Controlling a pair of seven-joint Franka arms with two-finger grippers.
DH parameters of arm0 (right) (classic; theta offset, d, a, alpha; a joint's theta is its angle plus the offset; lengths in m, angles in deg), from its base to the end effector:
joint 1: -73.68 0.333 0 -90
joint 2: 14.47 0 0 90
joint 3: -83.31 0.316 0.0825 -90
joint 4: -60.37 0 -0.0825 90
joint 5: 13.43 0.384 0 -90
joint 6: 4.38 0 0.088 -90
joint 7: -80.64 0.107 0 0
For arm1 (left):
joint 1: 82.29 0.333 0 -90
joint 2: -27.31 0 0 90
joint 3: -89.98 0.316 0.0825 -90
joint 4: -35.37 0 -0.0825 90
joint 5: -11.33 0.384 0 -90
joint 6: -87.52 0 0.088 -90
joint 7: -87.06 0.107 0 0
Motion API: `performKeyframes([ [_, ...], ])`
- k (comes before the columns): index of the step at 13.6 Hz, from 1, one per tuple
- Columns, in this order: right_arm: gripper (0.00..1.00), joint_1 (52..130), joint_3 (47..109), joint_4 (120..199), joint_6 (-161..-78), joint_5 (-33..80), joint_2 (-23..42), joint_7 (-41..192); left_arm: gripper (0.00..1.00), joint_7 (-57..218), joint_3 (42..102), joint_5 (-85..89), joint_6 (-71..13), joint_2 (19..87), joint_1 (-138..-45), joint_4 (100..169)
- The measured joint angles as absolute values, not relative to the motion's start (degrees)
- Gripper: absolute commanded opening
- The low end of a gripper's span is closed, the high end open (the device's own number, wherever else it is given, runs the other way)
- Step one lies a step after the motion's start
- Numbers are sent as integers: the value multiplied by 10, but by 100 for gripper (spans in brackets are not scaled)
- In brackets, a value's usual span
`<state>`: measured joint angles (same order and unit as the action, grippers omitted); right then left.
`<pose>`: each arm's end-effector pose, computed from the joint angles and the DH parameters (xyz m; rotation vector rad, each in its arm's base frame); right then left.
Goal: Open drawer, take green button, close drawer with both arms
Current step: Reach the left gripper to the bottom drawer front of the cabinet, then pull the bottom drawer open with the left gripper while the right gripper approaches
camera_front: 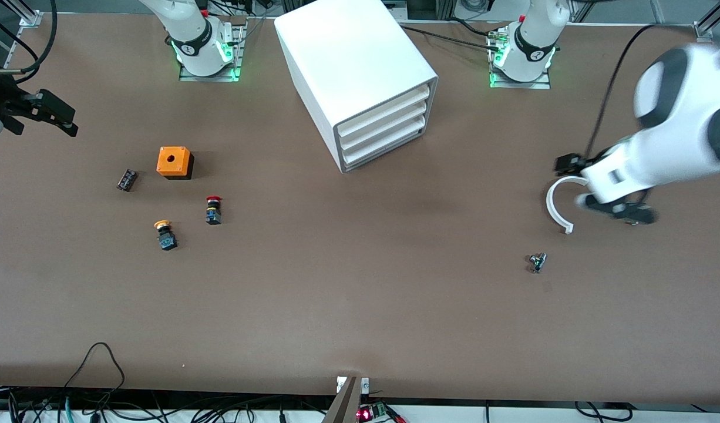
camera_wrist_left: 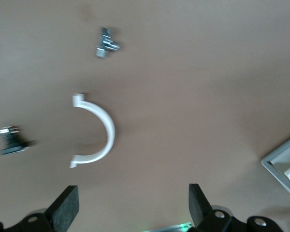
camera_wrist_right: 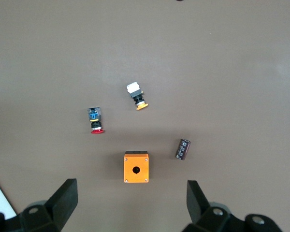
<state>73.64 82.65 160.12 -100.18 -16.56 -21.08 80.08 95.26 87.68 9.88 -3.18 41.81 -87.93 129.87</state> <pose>0.5263 -0.0121 0.6151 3.0871 0.0029 0.0708 0.5930 -0.0835 0.4422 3.0369 -0.4243 -0.4935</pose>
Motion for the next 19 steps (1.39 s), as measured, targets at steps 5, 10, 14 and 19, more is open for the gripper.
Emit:
performKeyframes([
  [5, 100, 736, 827, 1643, -1017, -165, -245, 801, 100, 979, 846, -133, -119, 500, -884, 1391],
  [10, 100, 737, 827, 1649, -1016, -165, -245, 801, 100, 1044, 803, -259, -153, 535, -883, 1478],
  [14, 100, 737, 829, 1649, -1016, -165, -240, 801, 97, 1079, 740, -323, -205, 548, -883, 1537],
  [19, 100, 737, 829, 1650, -1018, -165, -210, 801, 19, 1081, 666, -375, -294, 549, -885, 1586],
])
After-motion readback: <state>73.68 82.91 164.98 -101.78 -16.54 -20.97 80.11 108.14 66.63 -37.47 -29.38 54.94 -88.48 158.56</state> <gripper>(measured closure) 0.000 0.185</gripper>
